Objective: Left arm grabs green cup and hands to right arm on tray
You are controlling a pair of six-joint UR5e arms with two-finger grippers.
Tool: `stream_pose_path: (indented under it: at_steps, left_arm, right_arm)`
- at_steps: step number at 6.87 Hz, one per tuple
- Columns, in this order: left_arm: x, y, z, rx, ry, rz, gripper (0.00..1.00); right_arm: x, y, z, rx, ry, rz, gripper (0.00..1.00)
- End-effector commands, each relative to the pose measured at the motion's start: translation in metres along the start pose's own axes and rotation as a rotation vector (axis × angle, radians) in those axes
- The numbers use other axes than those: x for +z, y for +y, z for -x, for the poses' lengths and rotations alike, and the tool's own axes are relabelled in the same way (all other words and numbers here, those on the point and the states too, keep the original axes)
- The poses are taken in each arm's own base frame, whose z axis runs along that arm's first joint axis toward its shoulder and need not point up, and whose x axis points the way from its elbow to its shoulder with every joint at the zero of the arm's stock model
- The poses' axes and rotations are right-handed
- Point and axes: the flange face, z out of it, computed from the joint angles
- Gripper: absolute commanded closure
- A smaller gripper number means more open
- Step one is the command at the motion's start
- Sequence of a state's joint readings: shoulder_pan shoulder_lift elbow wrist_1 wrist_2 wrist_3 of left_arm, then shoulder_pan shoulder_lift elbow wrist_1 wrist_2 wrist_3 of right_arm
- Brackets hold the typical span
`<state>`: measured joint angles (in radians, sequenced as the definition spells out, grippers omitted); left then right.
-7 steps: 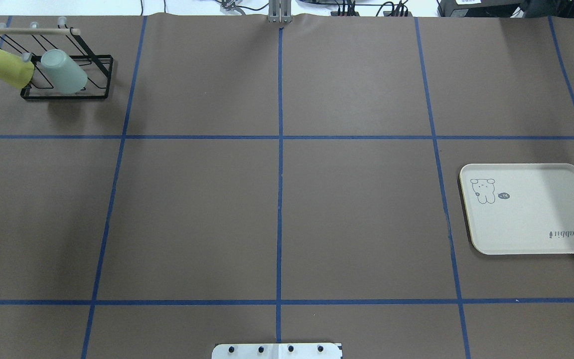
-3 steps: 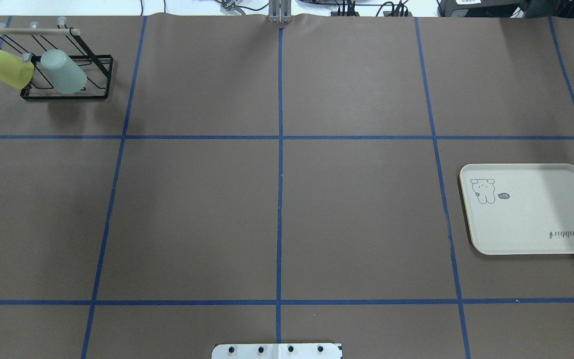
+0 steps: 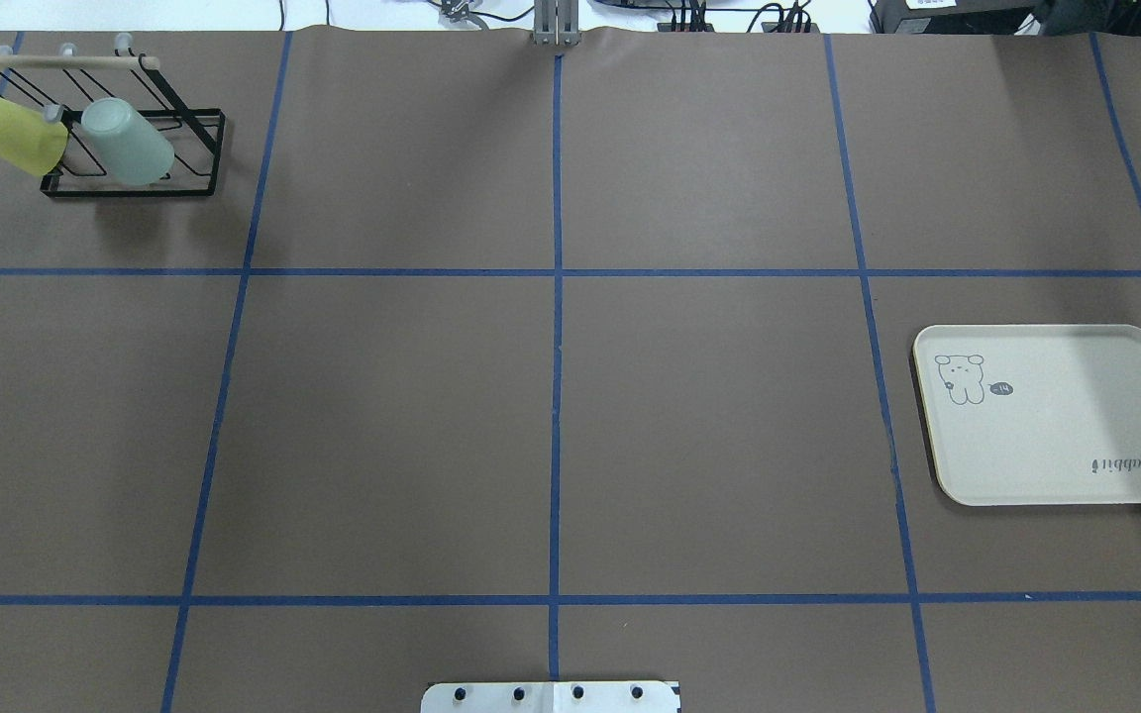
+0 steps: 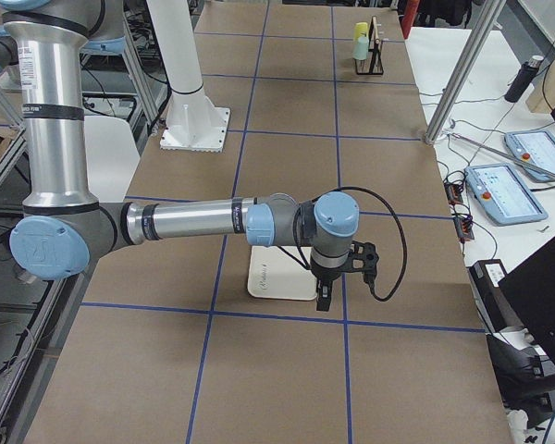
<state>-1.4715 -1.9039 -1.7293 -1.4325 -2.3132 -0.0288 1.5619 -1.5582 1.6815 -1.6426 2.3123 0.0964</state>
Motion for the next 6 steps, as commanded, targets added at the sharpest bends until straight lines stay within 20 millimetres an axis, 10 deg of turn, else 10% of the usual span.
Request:
stream_pose_path:
  at_steps: [1, 6]
  left_arm:
    - [0.014, -0.017, -0.055, -0.004, 0.048, -0.095, 0.0]
    - [0.125, -0.036, -0.122, -0.373, -0.051, -0.302, 0.0]
  right_arm:
    - [-0.003, -0.003, 0.004, -0.008, -0.006, -0.006, 0.0]
    - [-0.003, -0.004, 0.005, -0.005, -0.014, -0.006, 0.0]
